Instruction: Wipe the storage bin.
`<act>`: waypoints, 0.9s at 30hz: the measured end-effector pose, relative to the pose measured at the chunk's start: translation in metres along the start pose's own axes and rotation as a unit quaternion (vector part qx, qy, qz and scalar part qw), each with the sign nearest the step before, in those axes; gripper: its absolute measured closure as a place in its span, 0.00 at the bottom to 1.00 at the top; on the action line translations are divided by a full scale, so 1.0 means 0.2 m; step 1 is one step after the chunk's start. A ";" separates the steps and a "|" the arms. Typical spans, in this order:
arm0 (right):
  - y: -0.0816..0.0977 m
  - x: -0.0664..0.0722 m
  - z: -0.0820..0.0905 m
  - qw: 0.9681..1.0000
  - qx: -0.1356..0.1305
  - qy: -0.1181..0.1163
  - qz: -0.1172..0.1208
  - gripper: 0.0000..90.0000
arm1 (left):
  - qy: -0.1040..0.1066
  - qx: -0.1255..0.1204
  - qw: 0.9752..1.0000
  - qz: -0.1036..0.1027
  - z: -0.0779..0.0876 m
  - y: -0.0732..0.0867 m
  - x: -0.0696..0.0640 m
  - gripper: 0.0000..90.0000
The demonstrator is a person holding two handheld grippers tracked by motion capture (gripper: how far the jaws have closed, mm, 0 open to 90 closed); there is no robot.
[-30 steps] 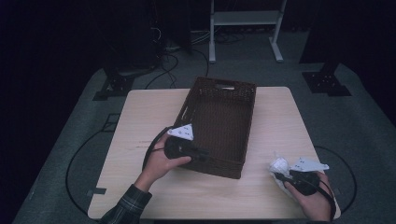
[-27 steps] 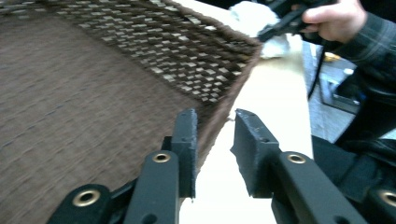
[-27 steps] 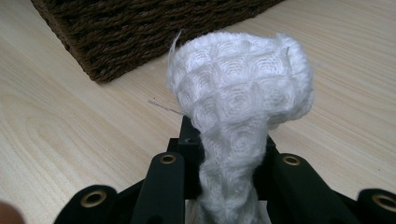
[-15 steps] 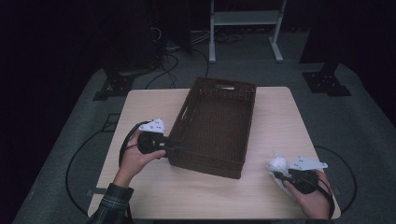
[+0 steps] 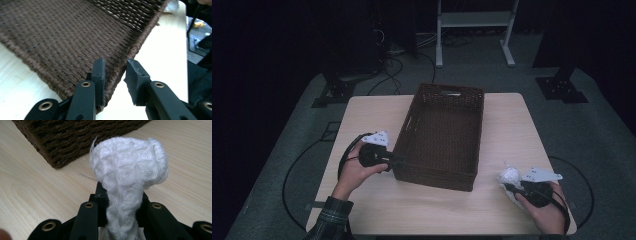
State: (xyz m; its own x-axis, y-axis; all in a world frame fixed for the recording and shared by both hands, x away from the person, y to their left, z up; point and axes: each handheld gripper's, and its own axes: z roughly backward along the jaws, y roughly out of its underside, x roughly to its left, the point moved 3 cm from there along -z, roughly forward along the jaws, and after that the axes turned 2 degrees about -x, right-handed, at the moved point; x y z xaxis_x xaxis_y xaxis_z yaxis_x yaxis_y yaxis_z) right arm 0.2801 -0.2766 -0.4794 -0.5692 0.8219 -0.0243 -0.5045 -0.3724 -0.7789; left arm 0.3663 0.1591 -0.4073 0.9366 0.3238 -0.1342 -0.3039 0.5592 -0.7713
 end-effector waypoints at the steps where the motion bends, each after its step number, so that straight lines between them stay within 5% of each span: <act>1: 0.00 0.00 0.00 1.000 0.000 0.000 0.000 0.80 | 0.004 0.004 1.000 -0.005 -0.01 0.00 -0.01 0.78; 12: 0.00 0.00 0.00 1.000 0.000 0.001 -0.002 0.80 | 0.057 0.020 0.998 -0.033 -0.16 -0.06 -0.15 0.83; 27: 0.01 -0.01 0.01 1.000 -0.004 0.004 -0.004 0.79 | 0.093 0.028 0.993 -0.063 -0.34 -0.13 -0.32 0.84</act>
State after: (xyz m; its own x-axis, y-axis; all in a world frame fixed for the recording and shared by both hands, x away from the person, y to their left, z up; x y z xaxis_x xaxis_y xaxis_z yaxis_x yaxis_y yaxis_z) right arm 0.2801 -0.2795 -0.4795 -0.5598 0.8283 -0.0241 -0.5035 -0.3631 -0.7840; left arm 0.3263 0.0718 -0.4214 0.9823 0.1041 -0.1554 -0.1861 0.6292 -0.7546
